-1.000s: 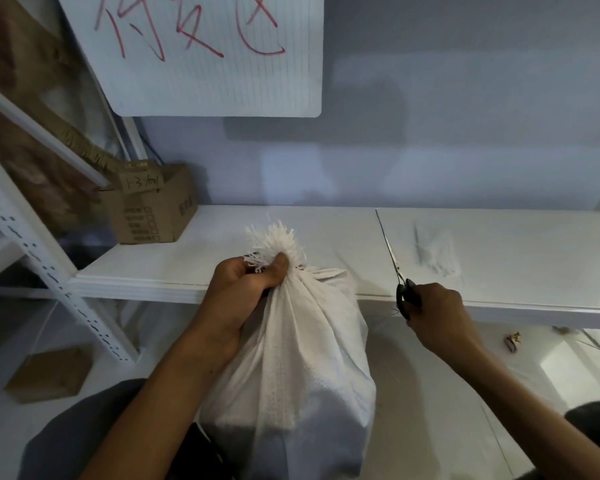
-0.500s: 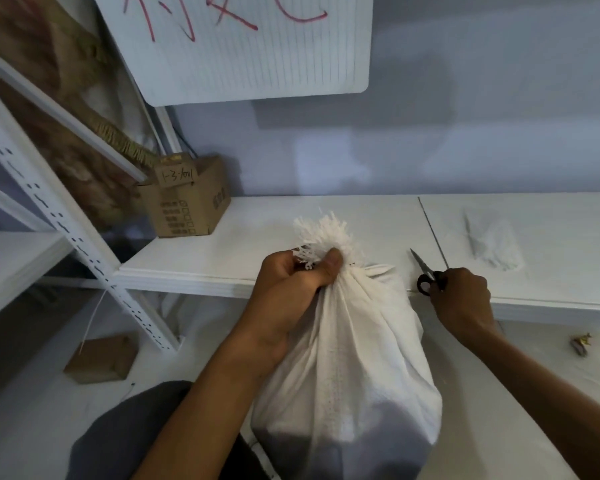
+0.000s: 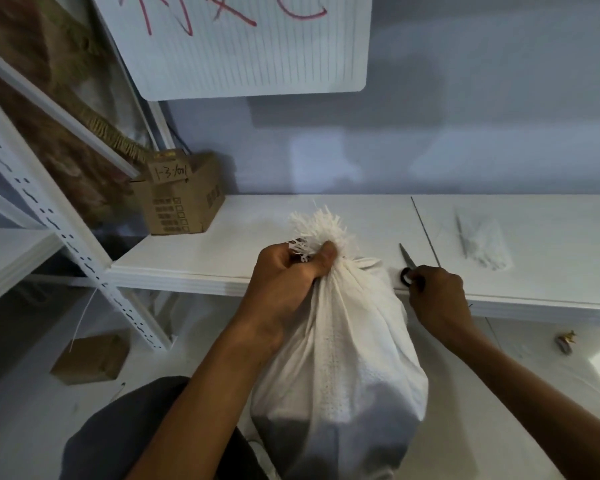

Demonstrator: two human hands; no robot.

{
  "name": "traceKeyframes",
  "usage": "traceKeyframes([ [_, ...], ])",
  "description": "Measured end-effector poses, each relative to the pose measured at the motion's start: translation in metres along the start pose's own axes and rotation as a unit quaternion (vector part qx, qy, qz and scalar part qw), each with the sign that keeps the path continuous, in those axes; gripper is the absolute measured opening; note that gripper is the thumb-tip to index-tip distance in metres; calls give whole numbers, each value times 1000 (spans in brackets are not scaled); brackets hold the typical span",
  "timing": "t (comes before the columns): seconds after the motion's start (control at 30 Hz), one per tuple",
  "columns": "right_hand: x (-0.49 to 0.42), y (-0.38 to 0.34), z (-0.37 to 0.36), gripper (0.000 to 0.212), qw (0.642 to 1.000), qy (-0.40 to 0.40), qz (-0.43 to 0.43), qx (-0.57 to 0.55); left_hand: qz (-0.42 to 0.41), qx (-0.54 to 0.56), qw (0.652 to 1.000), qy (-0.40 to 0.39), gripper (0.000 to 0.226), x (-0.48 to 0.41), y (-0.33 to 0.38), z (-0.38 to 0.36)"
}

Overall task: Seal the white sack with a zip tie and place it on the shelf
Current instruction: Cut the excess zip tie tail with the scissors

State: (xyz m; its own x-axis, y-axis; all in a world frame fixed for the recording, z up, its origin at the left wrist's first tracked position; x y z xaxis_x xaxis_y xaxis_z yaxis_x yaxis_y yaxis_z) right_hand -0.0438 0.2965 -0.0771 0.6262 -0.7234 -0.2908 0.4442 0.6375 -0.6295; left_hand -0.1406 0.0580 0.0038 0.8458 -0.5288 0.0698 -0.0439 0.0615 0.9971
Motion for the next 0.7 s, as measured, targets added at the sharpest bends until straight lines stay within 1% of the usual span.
traceKeyframes([
  [0.1, 6, -9, 7, 21, 1000, -4, 21, -10, -9, -8, 1000, -1, 31, -1, 1, -3],
  [0.2, 18, -21, 17, 20, 998, -1, 53, -16, -9, -11, 1000, 0, 26, 0, 0, -4],
  [0.37, 37, -41, 30, 17, 996, -16, 87, -32, -13, -13, 1000, -3, 24, 2, 0, -6],
  [0.5, 61, -51, 38, 19, 993, -63, 85, -58, -19, -17, 1000, -3, 25, 4, 2, -3],
  [0.57, 80, -56, 44, 19, 989, -81, 101, -67, -30, -21, 999, -3, 28, 4, 5, -4],
  [0.6, 90, -60, 48, 26, 988, -90, 105, -70, -41, -30, 999, 2, 27, 6, 7, -3],
  [0.67, 110, -59, 54, 57, 988, -96, 95, -78, -76, -72, 994, 23, 23, 11, 14, -2],
  [0.7, 121, -58, 57, 66, 988, -98, 88, -85, -96, -97, 990, 34, 23, 16, 19, -4],
])
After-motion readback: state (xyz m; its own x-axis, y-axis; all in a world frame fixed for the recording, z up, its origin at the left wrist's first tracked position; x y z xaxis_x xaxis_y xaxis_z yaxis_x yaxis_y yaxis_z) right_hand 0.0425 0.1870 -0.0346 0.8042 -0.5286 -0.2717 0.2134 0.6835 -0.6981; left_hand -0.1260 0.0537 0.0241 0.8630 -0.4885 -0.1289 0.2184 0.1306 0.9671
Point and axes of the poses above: each hand's wrist, its own x-axis away from the middle knuckle, its own z-axis out of the back of the hand, y = z × x, the point moved 10 cm from there along -x, towards the middle knuckle, and after that the axes turned 2 degrees about -x, right-handed, at the moved point
